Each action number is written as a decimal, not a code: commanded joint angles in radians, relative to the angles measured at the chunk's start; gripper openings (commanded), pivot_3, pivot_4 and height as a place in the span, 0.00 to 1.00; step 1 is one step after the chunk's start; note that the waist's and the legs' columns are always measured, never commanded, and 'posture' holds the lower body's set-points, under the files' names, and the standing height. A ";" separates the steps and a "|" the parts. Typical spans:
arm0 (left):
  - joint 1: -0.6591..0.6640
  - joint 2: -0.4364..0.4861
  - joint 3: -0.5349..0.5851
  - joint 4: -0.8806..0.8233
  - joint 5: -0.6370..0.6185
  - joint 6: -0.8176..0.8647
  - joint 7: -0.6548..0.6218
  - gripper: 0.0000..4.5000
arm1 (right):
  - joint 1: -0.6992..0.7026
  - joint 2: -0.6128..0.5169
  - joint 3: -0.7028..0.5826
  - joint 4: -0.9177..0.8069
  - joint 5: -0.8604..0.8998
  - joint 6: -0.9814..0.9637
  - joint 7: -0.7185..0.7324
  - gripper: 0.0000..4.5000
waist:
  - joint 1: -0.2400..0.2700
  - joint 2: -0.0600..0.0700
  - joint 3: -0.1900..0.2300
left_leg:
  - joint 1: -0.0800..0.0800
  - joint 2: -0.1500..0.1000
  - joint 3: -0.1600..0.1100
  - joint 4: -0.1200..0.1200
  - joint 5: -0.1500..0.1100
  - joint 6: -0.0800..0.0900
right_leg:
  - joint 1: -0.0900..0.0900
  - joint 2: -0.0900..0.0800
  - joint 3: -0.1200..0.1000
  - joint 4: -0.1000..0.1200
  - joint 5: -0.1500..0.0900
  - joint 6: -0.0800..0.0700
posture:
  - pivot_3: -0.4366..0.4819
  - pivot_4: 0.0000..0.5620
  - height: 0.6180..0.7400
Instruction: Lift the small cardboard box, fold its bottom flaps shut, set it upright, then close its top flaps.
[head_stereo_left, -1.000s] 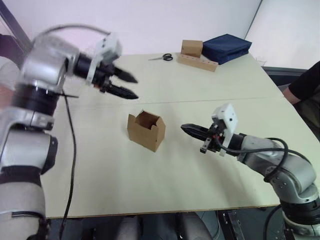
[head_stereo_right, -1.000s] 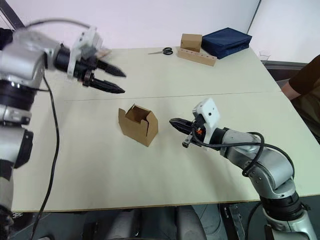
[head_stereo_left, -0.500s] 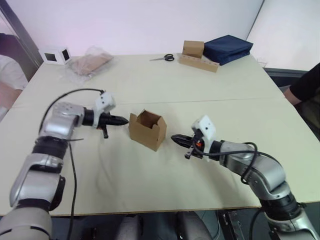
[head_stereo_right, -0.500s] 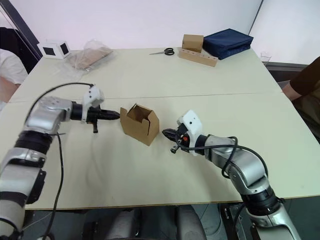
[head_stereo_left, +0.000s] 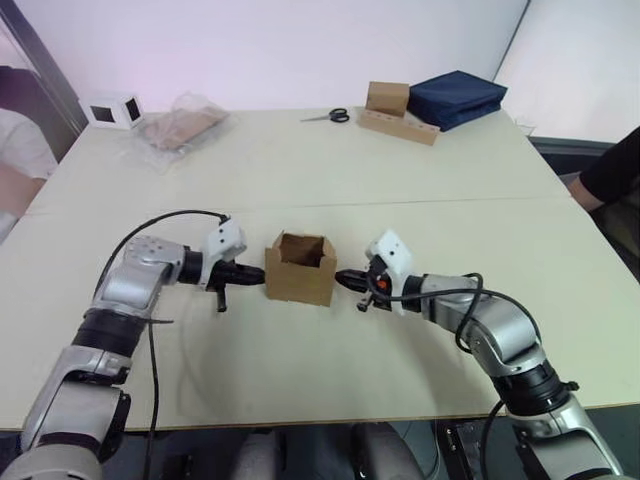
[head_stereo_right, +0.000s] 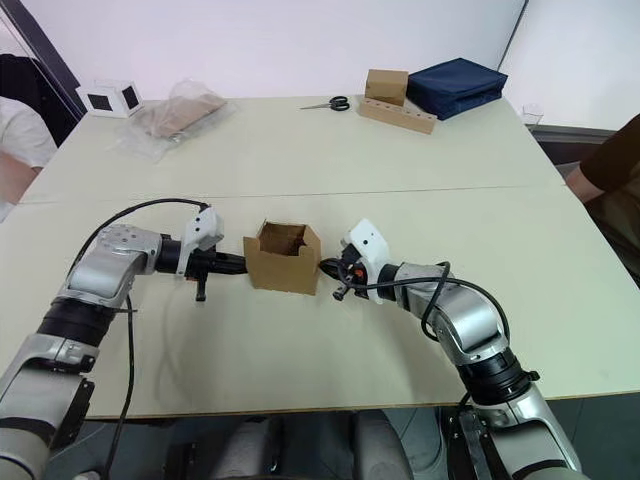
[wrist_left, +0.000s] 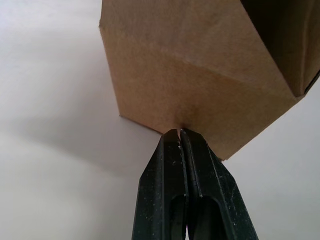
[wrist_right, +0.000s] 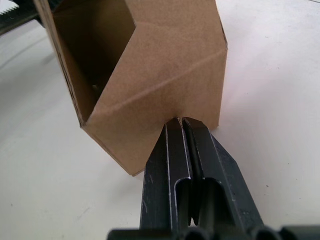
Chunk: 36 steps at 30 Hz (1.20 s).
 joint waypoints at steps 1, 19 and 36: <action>0.017 -0.003 0.005 -0.113 -0.050 0.021 -0.033 0.01 | 0.011 -0.013 0.019 -0.050 0.003 -0.006 0.056 0.00 | 0.001 0.000 0.000 | 0.000 0.000 0.000 0.000 0.000 0.000 | 0.000 0.000 0.000 0.000 0.000 0.000 | 0.48 0.27 1.00; 0.093 0.077 0.002 -0.125 0.022 -0.049 -0.027 0.01 | 0.019 -0.061 0.010 -0.056 -0.086 -0.041 0.094 0.00 | 0.000 0.000 0.000 | 0.000 0.000 0.000 0.000 0.000 0.000 | 0.000 0.000 0.000 0.000 0.000 0.000 | 0.48 0.27 1.00; 0.016 0.068 0.173 -0.267 -0.217 0.174 0.040 0.01 | -0.011 -0.038 -0.168 -0.066 0.023 -0.103 0.161 0.00 | -0.001 0.000 0.000 | 0.000 0.000 0.000 0.000 0.000 0.000 | 0.000 0.000 0.000 0.000 0.000 0.000 | 0.48 0.27 1.00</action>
